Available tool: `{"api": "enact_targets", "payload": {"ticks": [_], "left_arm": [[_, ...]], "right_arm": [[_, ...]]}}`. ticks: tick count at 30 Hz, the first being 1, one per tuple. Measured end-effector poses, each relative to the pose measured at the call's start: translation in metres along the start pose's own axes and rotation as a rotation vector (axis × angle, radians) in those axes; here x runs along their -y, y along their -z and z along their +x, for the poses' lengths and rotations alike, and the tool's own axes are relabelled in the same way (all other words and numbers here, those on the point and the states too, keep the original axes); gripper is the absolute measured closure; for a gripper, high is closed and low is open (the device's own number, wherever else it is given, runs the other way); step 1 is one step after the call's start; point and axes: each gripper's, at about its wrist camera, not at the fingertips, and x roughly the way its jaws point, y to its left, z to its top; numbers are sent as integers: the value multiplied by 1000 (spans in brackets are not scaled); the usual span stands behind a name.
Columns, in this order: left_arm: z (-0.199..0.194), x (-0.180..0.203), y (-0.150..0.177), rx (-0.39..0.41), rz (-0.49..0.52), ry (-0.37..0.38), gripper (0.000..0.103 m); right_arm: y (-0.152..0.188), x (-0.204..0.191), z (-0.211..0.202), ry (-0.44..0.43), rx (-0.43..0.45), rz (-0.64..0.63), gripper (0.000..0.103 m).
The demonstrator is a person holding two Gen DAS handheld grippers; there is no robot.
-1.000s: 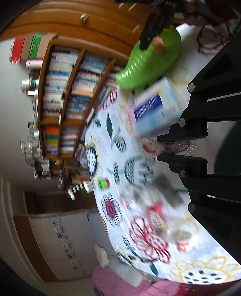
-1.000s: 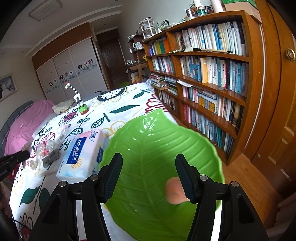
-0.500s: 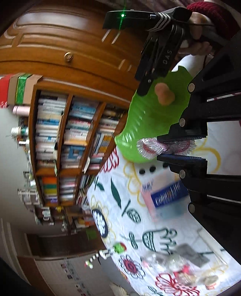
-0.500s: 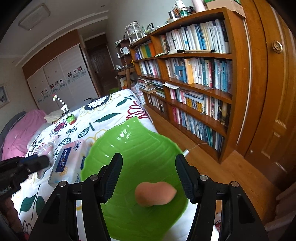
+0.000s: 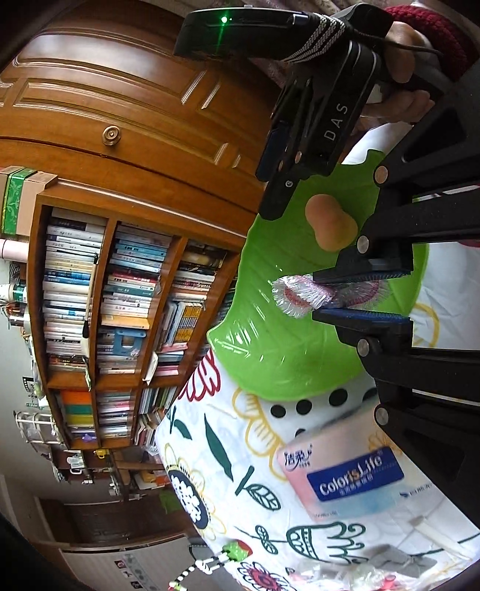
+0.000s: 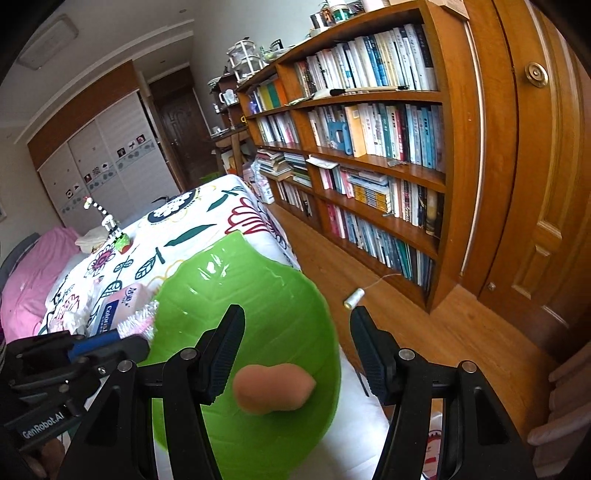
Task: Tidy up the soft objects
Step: 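Lower the clear hair ties into the green plate and open the left tool, then move both tools back from the green plate over the bed items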
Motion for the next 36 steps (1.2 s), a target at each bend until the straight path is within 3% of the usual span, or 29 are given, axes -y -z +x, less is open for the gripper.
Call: {"api": "enact_targets", "payload": {"ticks": [2,4,6,15,19,36], "left_arm": [[3,0,1,-11,-8,11,81],[3,-3,2,-15,-26,17,51],[0,-6,4,2,-40,-3,33],[-6,-17,5,19,-74,-40,26],[-11,-20,6,37,-70,-85,16],[-36,-41,12,103,-99,-161,4]], "right_arm": [[0,2,1,5,-1,3,42],[0,2,2,8,-2,5,42],[-1,3,3,10,-5,9,42],[0,4,6,11,-11,13,42],[1,2,8,6,-14,1,42],[8,-29,4,46,-13,-71,41]]}}
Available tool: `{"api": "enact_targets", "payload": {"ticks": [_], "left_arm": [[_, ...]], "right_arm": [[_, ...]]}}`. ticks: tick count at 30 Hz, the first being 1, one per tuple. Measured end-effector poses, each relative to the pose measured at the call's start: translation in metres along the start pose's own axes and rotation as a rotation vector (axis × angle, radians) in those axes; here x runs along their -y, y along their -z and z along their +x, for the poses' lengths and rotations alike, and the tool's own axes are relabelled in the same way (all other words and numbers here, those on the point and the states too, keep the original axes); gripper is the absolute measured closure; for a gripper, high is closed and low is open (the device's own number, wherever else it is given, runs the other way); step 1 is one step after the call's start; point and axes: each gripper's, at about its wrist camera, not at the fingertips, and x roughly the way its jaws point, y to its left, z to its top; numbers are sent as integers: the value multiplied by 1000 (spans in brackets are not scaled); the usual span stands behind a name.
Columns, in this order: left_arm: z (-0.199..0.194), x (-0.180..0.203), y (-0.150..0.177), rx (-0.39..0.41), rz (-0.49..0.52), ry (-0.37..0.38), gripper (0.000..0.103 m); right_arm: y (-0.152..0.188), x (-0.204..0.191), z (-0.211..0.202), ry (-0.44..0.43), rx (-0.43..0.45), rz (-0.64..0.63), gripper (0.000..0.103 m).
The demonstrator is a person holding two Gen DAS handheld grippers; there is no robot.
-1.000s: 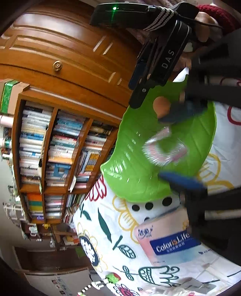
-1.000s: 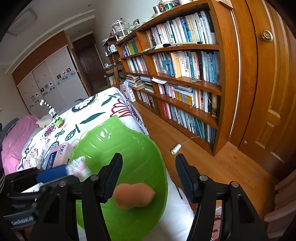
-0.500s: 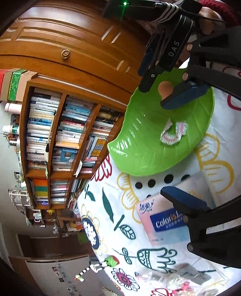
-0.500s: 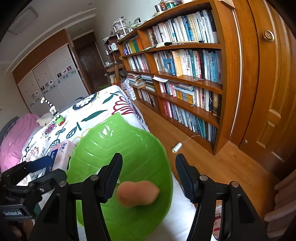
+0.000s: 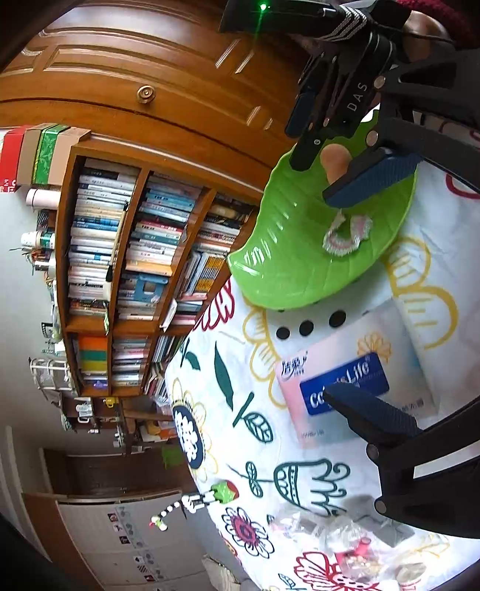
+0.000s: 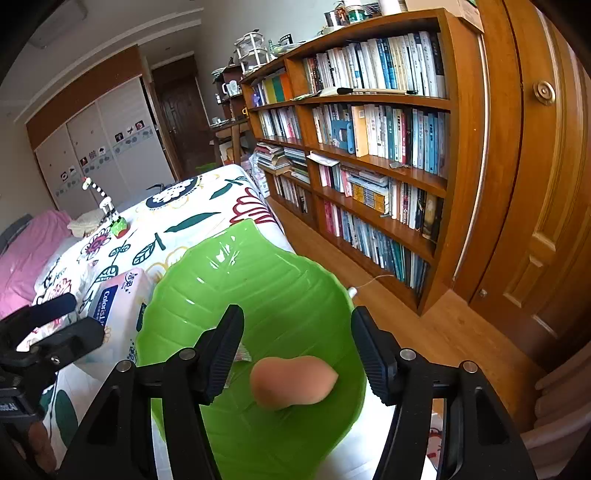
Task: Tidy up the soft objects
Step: 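Move both tools back from the green plate over the bed items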
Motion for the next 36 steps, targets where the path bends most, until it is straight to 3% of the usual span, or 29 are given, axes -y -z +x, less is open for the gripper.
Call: {"api": "enact_targets", "payload": {"ticks": [11,36], "left_arm": [[-15,-24,7,33,-28,-69,0],[-53,-120,43,63,-218,-203,0]], "right_arm": [[-3,-25,-3,1,2,-50,32],[1,-130,-5,-109,-11,-240,30]]}}
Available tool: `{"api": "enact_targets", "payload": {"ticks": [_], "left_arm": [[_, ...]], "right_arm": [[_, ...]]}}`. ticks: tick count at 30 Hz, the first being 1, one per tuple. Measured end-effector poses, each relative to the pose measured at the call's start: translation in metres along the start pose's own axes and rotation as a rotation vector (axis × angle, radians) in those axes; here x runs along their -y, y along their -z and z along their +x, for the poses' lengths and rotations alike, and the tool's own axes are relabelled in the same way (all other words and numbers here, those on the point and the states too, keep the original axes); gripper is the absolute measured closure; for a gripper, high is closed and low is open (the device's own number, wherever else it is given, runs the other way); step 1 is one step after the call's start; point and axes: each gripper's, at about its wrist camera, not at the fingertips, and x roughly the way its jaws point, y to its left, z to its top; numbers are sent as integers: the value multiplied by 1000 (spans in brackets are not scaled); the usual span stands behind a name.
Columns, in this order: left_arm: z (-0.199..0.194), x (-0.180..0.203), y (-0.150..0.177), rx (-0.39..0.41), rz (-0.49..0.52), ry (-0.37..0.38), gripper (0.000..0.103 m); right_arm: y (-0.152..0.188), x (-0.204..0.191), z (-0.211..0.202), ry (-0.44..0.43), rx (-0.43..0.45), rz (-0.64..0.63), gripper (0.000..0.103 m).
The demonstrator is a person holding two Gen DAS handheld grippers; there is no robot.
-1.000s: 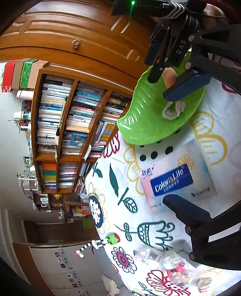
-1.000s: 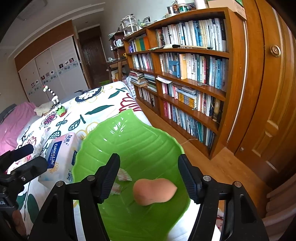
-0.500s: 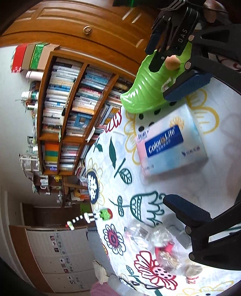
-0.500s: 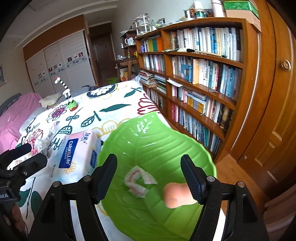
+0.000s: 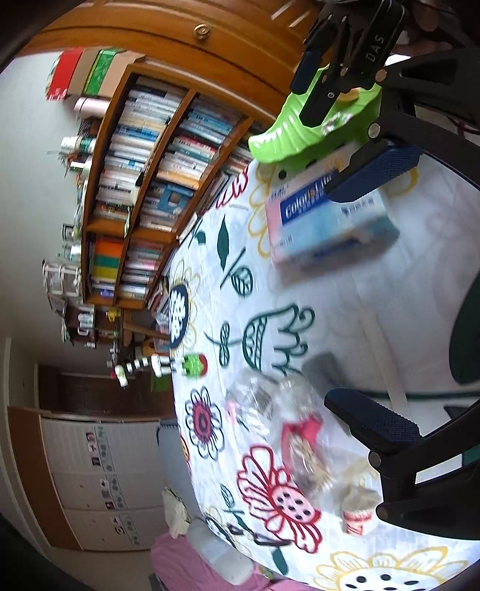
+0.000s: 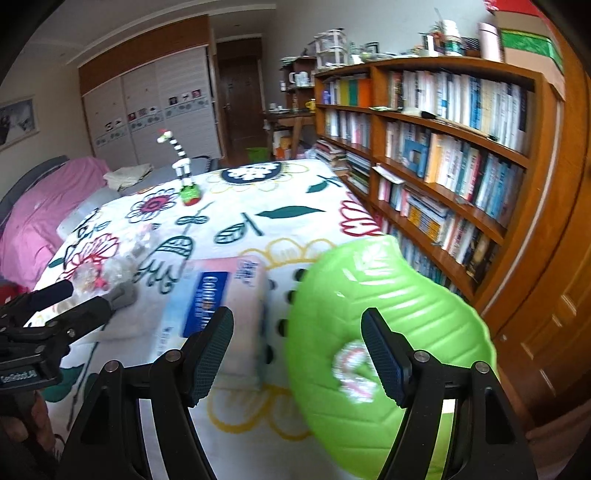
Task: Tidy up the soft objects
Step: 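Move both tools back from the green plate over the bed items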
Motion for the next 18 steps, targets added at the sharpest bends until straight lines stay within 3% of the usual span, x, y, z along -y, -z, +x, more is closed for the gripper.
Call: {"api": "enact_targets", "payload": {"ticks": [11,18], "left_arm": [[-10,-56,12,-1,-91,-72,0],[-14,-96,20,-13,-157,-137,0]], "right_arm": [[-1,-67,17,-53,-40,-134,29],[-1,-100,26,-161,-57,-163,29]]}}
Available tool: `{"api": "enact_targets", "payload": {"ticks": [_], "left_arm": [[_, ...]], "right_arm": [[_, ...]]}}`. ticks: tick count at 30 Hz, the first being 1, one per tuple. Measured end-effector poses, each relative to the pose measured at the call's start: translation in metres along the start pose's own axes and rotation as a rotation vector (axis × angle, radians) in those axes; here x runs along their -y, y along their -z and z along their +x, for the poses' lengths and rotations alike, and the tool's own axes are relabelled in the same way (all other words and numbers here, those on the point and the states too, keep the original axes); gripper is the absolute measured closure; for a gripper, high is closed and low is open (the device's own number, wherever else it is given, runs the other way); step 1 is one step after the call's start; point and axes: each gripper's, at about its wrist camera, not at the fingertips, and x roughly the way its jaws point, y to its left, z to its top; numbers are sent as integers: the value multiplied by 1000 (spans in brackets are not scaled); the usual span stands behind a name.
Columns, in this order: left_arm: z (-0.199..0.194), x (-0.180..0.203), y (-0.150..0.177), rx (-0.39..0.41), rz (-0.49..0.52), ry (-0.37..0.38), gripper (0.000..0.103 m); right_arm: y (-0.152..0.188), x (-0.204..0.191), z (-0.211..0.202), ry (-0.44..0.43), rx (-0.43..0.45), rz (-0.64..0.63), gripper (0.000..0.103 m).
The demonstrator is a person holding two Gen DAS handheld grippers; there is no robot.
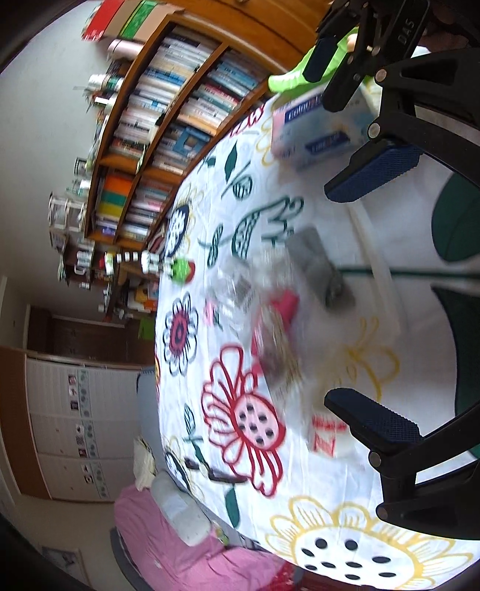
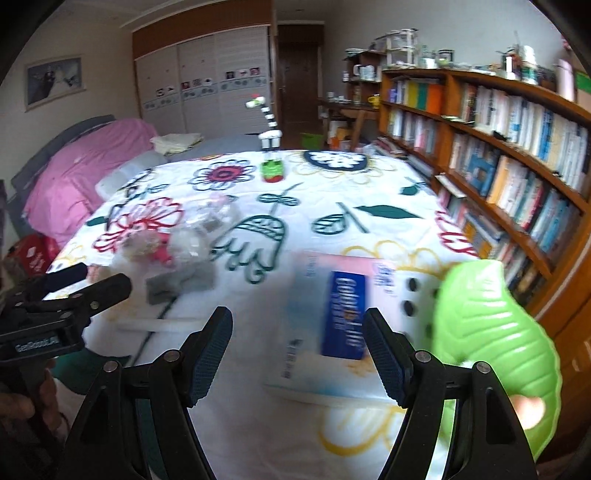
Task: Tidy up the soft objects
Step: 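Move both tools back from the green plate over the bed items, then grasp the grey rolled cloth with the right tool while the left grasps the bandage roll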
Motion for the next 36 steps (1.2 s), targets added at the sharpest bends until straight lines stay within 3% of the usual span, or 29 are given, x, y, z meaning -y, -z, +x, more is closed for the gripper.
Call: {"api": "enact_targets", "payload": {"ticks": [14,20,23,36], "left_arm": [[6,-67,10,-35,-107,-100,0],[8,-79,12,-45,-130,-101,0],[9,-82,14,-50,-132,-99,0],[14,-104,14,-54,-175,-106,0]], "right_arm": [[-2,-60,34,-197,-63,-82,24],[-6,-82,63,-212,-114,-113,23],[-13,-87,79,-214,-131,-103,13],[-27,-107,133,-213,-203,-118,12]]}}
